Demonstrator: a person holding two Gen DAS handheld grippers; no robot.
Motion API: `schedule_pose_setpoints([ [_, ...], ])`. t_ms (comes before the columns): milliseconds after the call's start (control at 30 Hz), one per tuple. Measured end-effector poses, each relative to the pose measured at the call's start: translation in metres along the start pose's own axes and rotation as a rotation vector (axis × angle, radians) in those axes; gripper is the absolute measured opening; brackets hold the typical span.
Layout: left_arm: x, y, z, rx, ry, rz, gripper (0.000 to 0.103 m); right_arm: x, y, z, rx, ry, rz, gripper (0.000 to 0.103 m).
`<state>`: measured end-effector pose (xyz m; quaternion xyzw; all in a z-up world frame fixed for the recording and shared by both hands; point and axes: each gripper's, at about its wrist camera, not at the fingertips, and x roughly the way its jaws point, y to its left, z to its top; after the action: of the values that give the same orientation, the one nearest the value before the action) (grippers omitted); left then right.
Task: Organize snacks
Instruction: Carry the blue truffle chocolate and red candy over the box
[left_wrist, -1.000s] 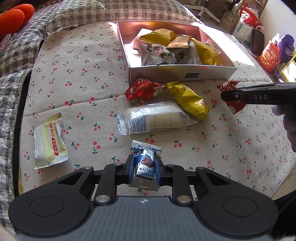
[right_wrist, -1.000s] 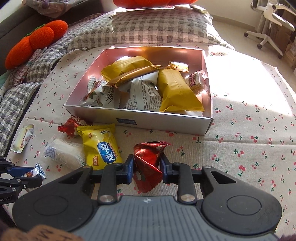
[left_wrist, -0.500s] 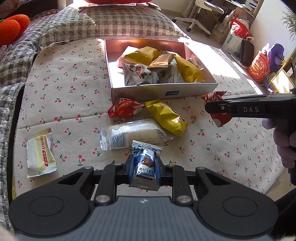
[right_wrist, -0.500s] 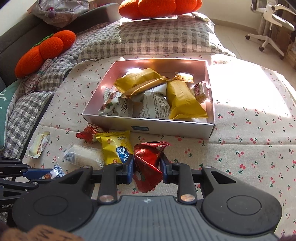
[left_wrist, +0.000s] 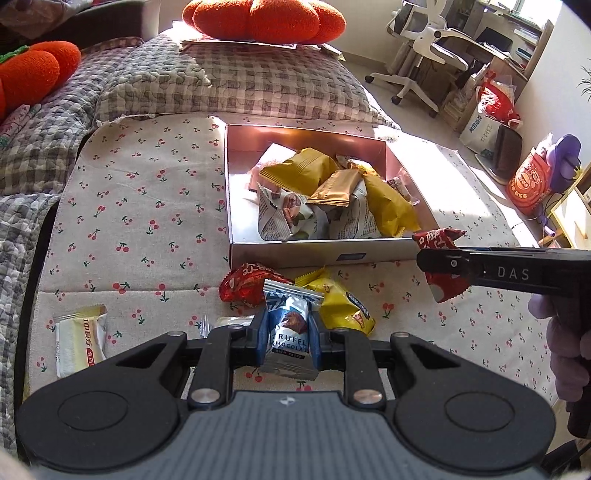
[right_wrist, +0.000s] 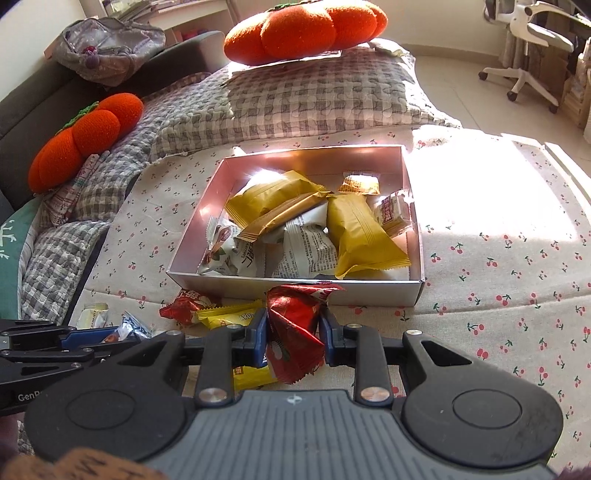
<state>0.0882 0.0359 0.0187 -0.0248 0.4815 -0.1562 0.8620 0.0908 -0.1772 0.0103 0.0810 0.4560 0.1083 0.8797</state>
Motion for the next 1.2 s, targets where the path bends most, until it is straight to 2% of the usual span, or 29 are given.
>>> schedule_pose_setpoints([
  [333, 0.018, 0.001, 0.036, -0.101, -0.112, 0.017, 0.027, 0.005, -0.017, 0.021, 0.088, -0.044, 0.006, 0.026],
  [633, 0.052, 0.002, 0.064, -0.143, -0.164, 0.070, 0.027, 0.020, -0.026, 0.038, 0.162, -0.087, -0.020, 0.026],
  [733, 0.063, 0.003, 0.073, -0.137, -0.160, 0.074, 0.027, 0.025, -0.026, 0.045, 0.169, -0.110, -0.012, 0.026],
  [833, 0.073, 0.003, 0.075, -0.127, -0.120, 0.114, 0.027, 0.031, -0.029, 0.051, 0.186, -0.135, 0.001, 0.026],
  [933, 0.080, 0.004, 0.073, -0.128, -0.100, 0.116, 0.027, 0.038, -0.032, 0.056, 0.206, -0.152, 0.000, 0.026],
  [1200, 0.087, 0.003, 0.075, -0.155, -0.125, 0.118, 0.028, 0.060, -0.035, 0.065, 0.229, -0.179, -0.032, 0.026],
])
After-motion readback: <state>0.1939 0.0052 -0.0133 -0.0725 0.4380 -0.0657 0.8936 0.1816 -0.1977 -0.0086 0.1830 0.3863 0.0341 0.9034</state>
